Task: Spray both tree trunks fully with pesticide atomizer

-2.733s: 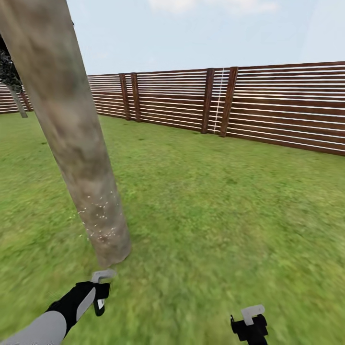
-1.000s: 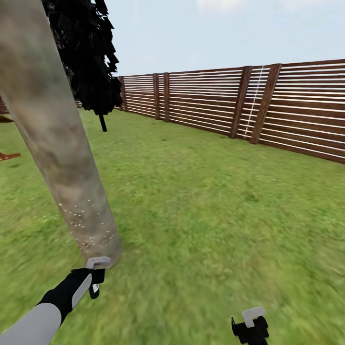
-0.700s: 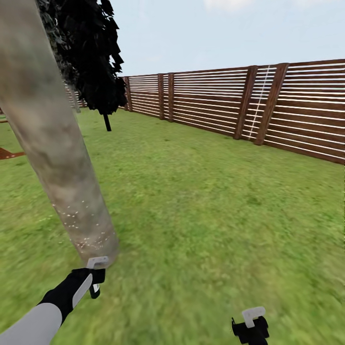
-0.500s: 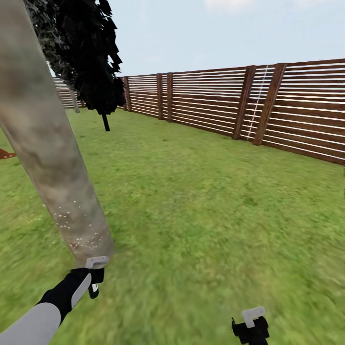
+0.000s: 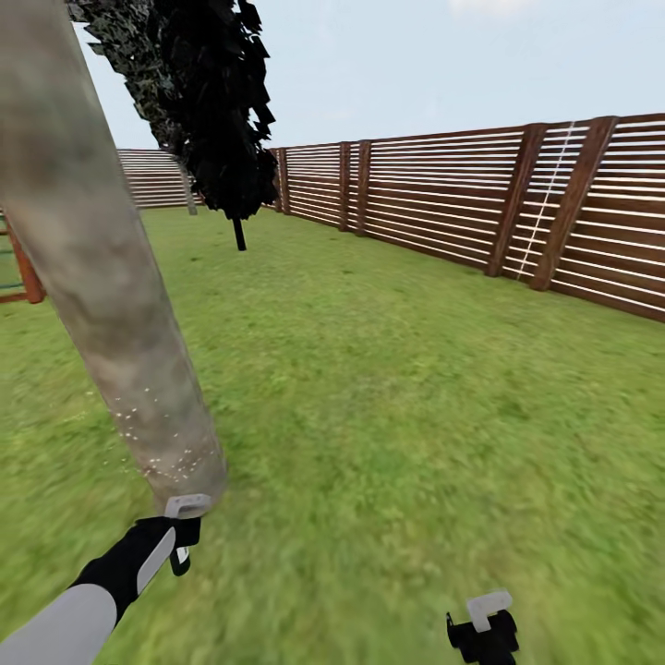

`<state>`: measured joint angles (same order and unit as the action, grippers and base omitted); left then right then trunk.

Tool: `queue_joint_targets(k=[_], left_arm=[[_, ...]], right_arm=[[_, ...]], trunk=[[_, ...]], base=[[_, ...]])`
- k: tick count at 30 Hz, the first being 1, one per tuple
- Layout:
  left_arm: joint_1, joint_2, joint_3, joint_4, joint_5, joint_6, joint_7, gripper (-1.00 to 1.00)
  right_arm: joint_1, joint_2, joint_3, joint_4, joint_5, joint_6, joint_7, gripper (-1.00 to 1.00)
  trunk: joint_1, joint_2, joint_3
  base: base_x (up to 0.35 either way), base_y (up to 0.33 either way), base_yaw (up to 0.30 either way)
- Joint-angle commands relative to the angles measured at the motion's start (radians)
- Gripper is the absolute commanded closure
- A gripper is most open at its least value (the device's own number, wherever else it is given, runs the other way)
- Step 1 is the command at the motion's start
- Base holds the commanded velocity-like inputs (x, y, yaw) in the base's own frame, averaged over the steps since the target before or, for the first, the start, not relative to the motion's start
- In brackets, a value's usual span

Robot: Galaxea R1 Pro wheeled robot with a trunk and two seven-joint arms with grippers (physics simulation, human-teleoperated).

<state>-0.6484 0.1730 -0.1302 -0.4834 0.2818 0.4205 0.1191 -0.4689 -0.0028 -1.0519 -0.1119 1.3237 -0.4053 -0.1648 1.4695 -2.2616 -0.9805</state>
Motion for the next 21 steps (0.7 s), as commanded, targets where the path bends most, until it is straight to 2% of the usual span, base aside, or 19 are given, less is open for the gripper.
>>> queue_joint_targets(k=[1,10,16,19,21], left_arm=[[-0.001,0.001,-0.008,-0.002,0.01,0.004,0.008,1.0],[-0.001,-0.005,-0.009,-0.001,0.01,0.003,0.008,1.0],[-0.002,-0.009,-0.009,-0.002,0.013,0.001,0.006,1.0],[-0.056,0.003,-0.008,-0.038,0.012,0.01,0.002,1.0],[-0.092,0.029,-0.008,-0.053,0.01,0.016,0.0,1.0]], right_arm=[[-0.001,0.0,-0.007,0.001,0.011,-0.003,-0.005,-1.0],[-0.001,0.0,-0.007,0.002,0.011,-0.002,-0.005,-1.0],[-0.001,0.0,-0.008,0.001,0.011,-0.002,-0.005,-1.0],[-0.001,0.0,-0.008,0.001,0.011,-0.001,-0.005,-1.0],[-0.001,0.0,-0.007,0.001,0.011,-0.001,-0.005,-1.0]], trunk=[[0.0,0.0,-0.001],[0.0,0.0,-0.001],[0.0,0.0,-0.001],[0.0,0.0,-0.001],[0.0,0.0,-0.001]], base=[[0.184,-0.239,0.277],[0.055,-0.262,0.276],[0.0,-0.047,0.276],[0.0,-0.001,0.276],[0.0,0.0,0.276]])
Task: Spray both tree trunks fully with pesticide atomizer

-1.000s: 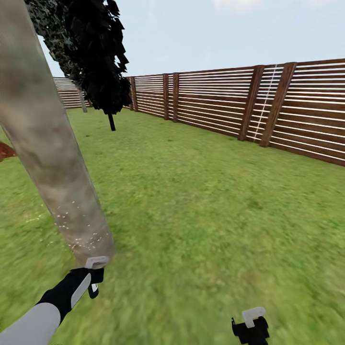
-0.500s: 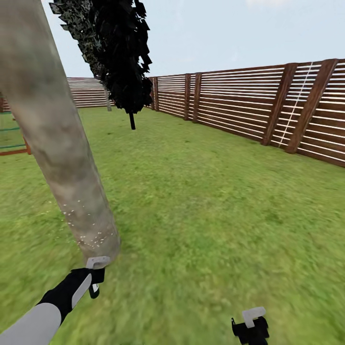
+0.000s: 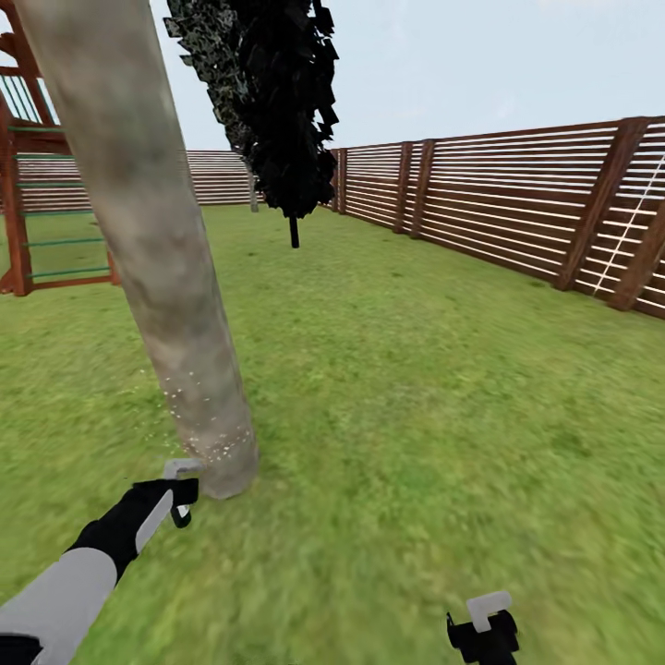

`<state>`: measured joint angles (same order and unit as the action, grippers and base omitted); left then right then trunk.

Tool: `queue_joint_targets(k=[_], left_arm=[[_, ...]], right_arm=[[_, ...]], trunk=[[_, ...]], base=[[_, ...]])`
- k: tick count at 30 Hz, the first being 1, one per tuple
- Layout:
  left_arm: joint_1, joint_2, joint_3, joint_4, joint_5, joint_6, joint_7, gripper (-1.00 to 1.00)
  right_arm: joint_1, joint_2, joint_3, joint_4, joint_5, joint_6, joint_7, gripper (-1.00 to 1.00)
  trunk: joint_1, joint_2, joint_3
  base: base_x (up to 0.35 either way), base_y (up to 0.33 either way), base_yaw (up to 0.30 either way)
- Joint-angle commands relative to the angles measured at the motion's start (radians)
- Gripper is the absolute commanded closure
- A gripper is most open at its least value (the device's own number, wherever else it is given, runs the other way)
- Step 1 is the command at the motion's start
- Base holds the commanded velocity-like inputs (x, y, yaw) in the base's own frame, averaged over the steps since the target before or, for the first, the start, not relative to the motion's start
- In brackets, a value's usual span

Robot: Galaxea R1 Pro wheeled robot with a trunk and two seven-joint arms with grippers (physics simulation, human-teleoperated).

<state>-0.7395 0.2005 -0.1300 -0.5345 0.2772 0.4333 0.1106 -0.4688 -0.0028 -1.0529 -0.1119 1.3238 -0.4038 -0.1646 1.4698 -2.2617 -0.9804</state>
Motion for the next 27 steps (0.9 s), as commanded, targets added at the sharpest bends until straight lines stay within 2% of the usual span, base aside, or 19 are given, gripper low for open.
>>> queue_joint_targets(k=[1,2,4,7,11,21,27], left_arm=[[-0.018,0.034,-0.008,-0.004,0.015,0.008,0.006,1.0],[-0.029,0.043,-0.009,-0.005,0.014,0.011,0.005,1.0],[-0.057,0.041,-0.011,-0.007,0.013,0.041,0.005,1.0],[-0.085,0.019,-0.014,-0.025,0.008,0.102,0.007,1.0],[-0.082,0.016,-0.018,-0.031,0.005,0.108,0.007,1.0],[-0.083,0.015,-0.017,-0.032,0.005,0.11,0.009,1.0],[-0.089,0.014,-0.017,-0.032,0.004,0.111,0.01,1.0]], right_arm=[[-0.001,0.0,-0.007,0.001,0.01,-0.003,-0.006,-1.0],[-0.001,0.0,-0.007,0.0,0.01,-0.003,-0.006,-1.0],[-0.001,0.0,-0.007,0.0,0.01,-0.003,-0.006,-1.0],[-0.001,-0.002,-0.007,-0.002,0.011,-0.003,-0.006,-1.0],[-0.001,-0.002,-0.007,-0.002,0.011,-0.003,-0.006,-1.0],[-0.001,-0.002,-0.007,-0.002,0.011,-0.003,-0.006,-1.0],[-0.001,-0.001,-0.007,-0.002,0.011,-0.003,-0.006,-1.0]], trunk=[[0.0,0.0,-0.001],[0.0,0.0,-0.001],[0.0,0.0,-0.001],[0.0,0.0,-0.001],[0.0,0.0,-0.001],[0.0,0.0,-0.001],[0.0,0.0,-0.001]], base=[[0.0,0.0,0.276],[0.0,0.0,0.271],[0.0,0.0,0.148],[0.0,0.0,0.025],[0.0,-0.055,0.002],[0.005,-0.261,0.0],[0.186,-0.22,0.0]])
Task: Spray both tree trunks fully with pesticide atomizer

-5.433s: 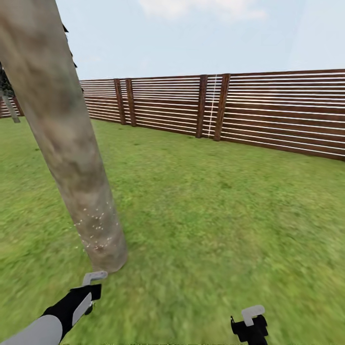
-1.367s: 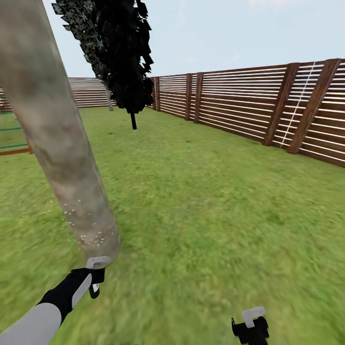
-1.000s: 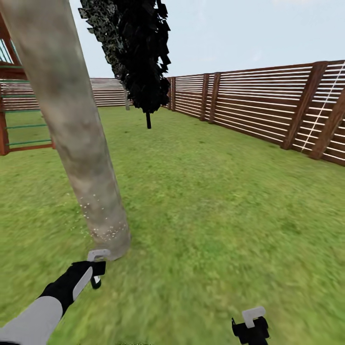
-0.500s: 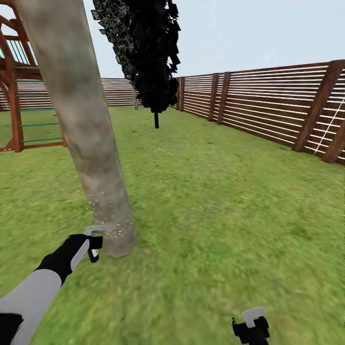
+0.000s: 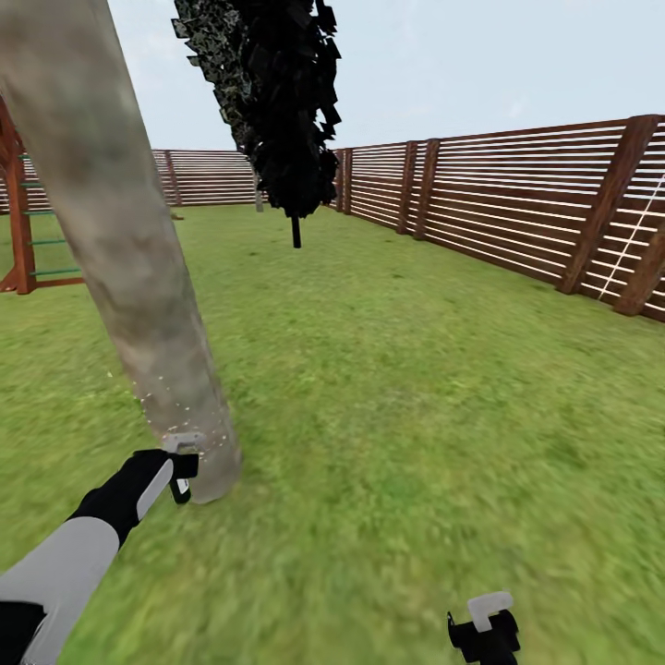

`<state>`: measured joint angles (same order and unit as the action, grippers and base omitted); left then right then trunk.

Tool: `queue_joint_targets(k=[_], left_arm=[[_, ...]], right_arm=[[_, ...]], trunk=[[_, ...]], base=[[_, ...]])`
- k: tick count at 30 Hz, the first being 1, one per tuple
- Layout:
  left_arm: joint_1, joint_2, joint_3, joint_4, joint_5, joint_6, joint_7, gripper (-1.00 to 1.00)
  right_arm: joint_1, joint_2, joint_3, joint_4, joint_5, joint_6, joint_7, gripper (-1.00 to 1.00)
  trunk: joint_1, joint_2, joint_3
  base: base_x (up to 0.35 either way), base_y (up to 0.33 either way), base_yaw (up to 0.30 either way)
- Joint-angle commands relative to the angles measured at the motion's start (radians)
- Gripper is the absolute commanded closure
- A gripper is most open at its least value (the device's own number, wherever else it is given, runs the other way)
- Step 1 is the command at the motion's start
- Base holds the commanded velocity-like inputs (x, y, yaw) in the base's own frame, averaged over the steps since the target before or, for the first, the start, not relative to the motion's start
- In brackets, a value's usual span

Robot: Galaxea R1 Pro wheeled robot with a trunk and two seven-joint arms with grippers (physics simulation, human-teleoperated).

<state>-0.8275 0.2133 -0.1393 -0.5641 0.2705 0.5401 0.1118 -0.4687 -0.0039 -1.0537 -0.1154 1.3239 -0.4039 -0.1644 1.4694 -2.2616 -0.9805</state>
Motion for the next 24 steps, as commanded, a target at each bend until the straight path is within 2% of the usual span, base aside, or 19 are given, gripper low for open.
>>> queue_joint_targets(k=[1,7,13,16,19,22,24], left_arm=[[-0.001,0.001,-0.008,-0.002,0.01,0.004,0.009,1.0],[-0.014,0.003,-0.005,-0.003,0.01,0.003,0.009,1.0],[-0.018,0.006,-0.003,-0.047,0.009,0.016,0.014,1.0],[-0.018,0.004,-0.003,-0.051,0.01,0.017,0.051,1.0],[-0.02,0.002,-0.003,-0.051,0.01,0.02,0.059,1.0],[-0.025,0.001,-0.002,-0.086,0.011,0.046,0.061,1.0],[-0.024,0.001,-0.002,-0.135,0.01,0.088,0.062,1.0]], right_arm=[[-0.001,0.0,-0.006,0.002,0.011,-0.003,-0.006,-1.0],[-0.001,0.0,-0.006,0.002,0.011,-0.003,-0.006,-1.0],[-0.001,0.001,-0.005,0.003,0.011,-0.003,-0.006,-1.0],[-0.001,0.001,-0.005,0.005,0.011,-0.003,-0.006,-1.0],[-0.001,0.001,-0.005,0.005,0.011,-0.003,-0.006,-1.0],[-0.001,0.001,-0.005,0.004,0.011,-0.003,-0.006,-1.0],[-0.001,0.0,-0.005,0.003,0.011,-0.004,-0.006,-1.0]], trunk=[[0.0,0.0,-0.001],[0.0,0.0,-0.001],[0.0,0.0,-0.001],[0.0,0.0,-0.001],[0.0,0.0,-0.001],[0.0,0.0,-0.001],[0.0,0.0,-0.001]], base=[[0.239,-0.179,0.0],[0.208,-0.202,0.063],[0.066,-0.26,0.265],[0.002,-0.273,0.277],[0.039,-0.267,0.257],[0.193,-0.22,0.053],[0.232,-0.187,0.008]])
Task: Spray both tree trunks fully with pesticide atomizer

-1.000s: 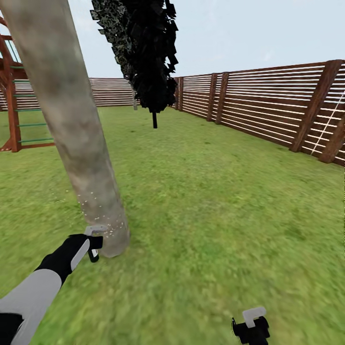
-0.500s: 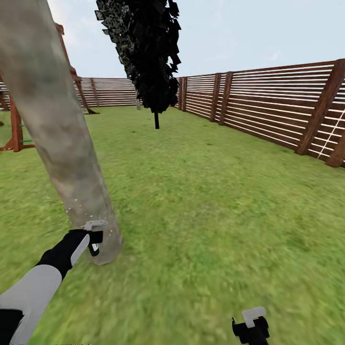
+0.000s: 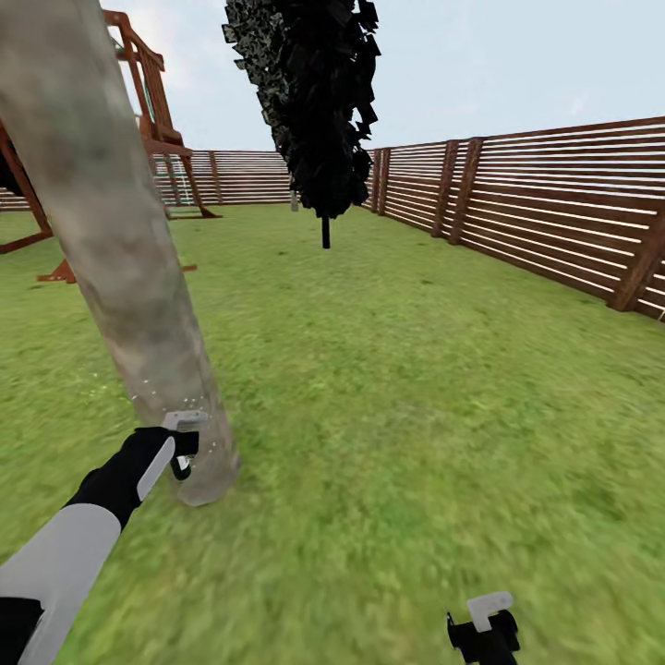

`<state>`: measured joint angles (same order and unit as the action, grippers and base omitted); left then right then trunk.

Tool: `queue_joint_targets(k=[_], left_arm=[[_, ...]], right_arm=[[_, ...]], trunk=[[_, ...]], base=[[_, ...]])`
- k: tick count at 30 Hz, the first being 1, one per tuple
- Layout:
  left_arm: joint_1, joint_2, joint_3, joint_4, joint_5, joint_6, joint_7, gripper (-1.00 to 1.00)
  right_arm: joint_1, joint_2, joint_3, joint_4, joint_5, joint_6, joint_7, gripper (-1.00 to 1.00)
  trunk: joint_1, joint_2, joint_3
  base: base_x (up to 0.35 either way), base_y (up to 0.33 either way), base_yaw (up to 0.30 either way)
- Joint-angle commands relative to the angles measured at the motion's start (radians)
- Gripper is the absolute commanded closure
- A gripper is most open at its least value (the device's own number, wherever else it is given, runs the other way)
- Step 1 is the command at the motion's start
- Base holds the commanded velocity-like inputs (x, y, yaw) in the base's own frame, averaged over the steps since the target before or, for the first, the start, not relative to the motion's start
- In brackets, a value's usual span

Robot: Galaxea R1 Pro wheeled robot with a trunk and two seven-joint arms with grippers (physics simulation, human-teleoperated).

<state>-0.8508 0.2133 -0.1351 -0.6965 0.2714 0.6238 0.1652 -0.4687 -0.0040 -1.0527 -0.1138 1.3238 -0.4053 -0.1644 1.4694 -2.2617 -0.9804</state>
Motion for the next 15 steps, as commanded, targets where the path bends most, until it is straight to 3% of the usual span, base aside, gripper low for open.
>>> queue_joint_targets(k=[1,4,5,8,12,15], left_arm=[[0.002,0.001,-0.006,-0.023,0.009,0.013,0.009,1.0],[0.005,0.001,-0.006,-0.034,0.008,0.016,0.019,1.0],[0.005,0.001,-0.006,-0.036,0.011,0.016,0.054,1.0],[0.002,0.003,-0.005,-0.037,0.018,0.017,0.071,1.0],[-0.003,0.003,-0.004,-0.037,0.021,0.017,0.074,1.0],[-0.004,0.005,-0.004,-0.037,0.022,0.016,0.075,1.0]], right_arm=[[-0.001,-0.001,-0.007,0.002,0.011,-0.003,-0.006,-1.0],[-0.001,-0.001,-0.007,0.001,0.011,-0.003,-0.006,-1.0],[-0.001,-0.001,-0.007,0.002,0.011,-0.002,-0.006,-1.0],[-0.001,0.0,-0.007,0.002,0.011,-0.001,-0.006,-1.0],[-0.001,0.001,-0.006,0.002,0.011,-0.001,-0.006,-1.0],[-0.001,0.001,-0.006,0.002,0.011,-0.001,-0.006,-1.0]], trunk=[[0.0,0.0,-0.001],[0.0,0.0,-0.001],[0.0,0.0,-0.001],[0.0,0.0,-0.001],[0.0,0.0,-0.001],[0.0,0.0,-0.001]], base=[[0.24,-0.177,0.001],[0.23,-0.184,0.0],[0.036,-0.257,0.0],[-0.111,-0.252,0.008],[-0.15,-0.234,0.221],[0.08,-0.239,0.275]])
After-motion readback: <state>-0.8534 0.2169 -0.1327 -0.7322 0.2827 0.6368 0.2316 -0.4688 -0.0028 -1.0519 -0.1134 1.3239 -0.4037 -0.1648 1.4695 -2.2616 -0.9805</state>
